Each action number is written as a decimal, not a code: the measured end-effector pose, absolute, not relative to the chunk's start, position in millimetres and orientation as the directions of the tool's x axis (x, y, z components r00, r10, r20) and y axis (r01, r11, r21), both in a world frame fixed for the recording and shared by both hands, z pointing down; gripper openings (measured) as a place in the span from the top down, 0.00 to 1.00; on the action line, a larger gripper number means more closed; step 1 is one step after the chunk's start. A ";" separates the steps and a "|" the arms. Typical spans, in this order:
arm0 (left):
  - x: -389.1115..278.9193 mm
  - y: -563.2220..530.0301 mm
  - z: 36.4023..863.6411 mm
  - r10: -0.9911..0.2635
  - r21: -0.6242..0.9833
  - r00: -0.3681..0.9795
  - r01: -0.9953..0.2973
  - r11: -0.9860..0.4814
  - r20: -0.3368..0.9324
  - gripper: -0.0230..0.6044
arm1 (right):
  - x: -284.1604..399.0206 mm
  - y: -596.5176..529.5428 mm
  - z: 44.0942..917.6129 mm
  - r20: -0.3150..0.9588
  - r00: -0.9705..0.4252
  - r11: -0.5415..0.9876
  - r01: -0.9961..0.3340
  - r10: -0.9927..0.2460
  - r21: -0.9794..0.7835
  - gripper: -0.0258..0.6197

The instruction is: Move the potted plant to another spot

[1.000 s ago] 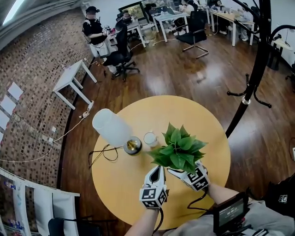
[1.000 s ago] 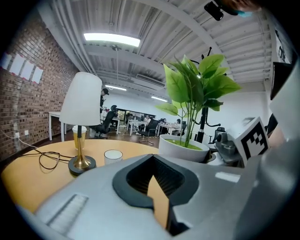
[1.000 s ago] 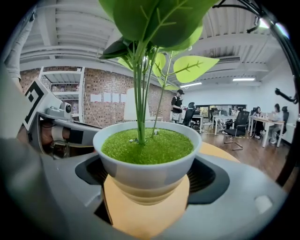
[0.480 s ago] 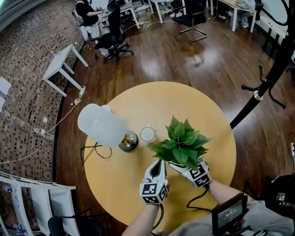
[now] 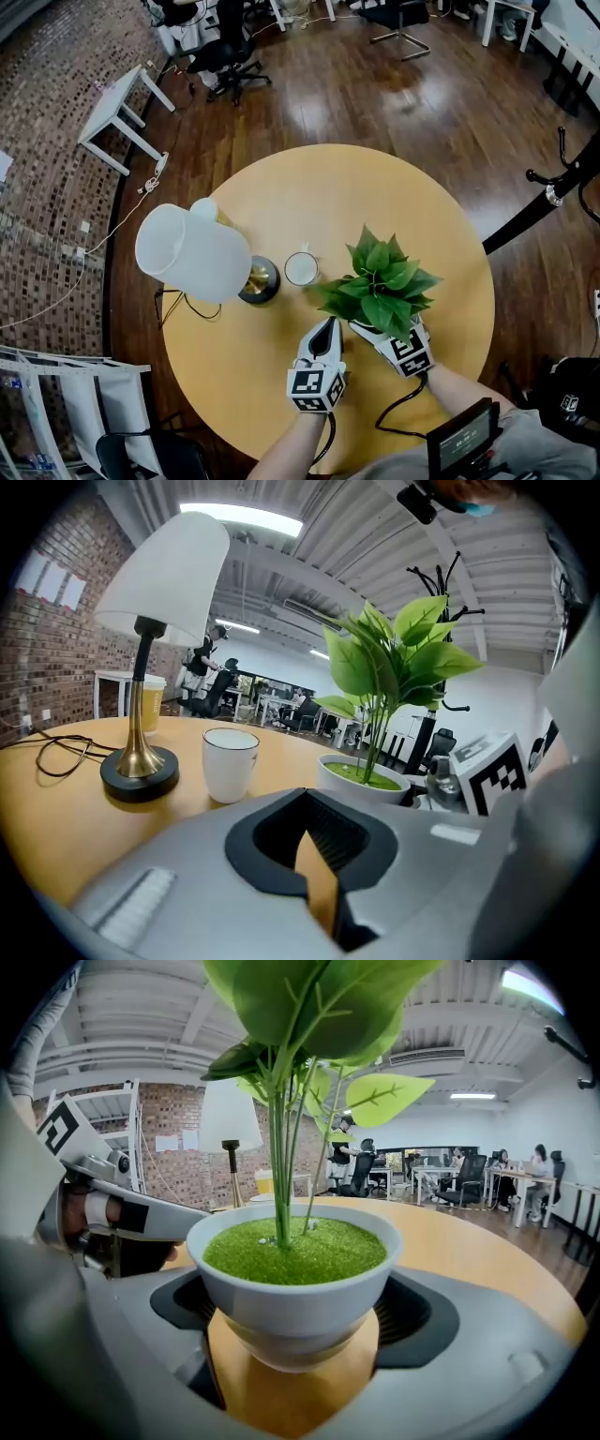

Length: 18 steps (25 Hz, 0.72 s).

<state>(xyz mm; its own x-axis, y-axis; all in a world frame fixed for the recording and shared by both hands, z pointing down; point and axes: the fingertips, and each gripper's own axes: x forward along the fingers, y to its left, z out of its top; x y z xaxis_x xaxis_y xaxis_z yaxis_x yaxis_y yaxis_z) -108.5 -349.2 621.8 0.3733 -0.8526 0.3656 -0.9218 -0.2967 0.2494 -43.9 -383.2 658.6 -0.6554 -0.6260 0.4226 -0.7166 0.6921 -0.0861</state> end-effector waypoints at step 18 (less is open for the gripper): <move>-107.1 -352.7 630.0 -0.852 0.256 0.363 -0.925 -0.281 0.376 0.98 | -46.0 -399.7 669.3 0.389 -0.652 0.695 -0.718 -0.651 -0.039 0.16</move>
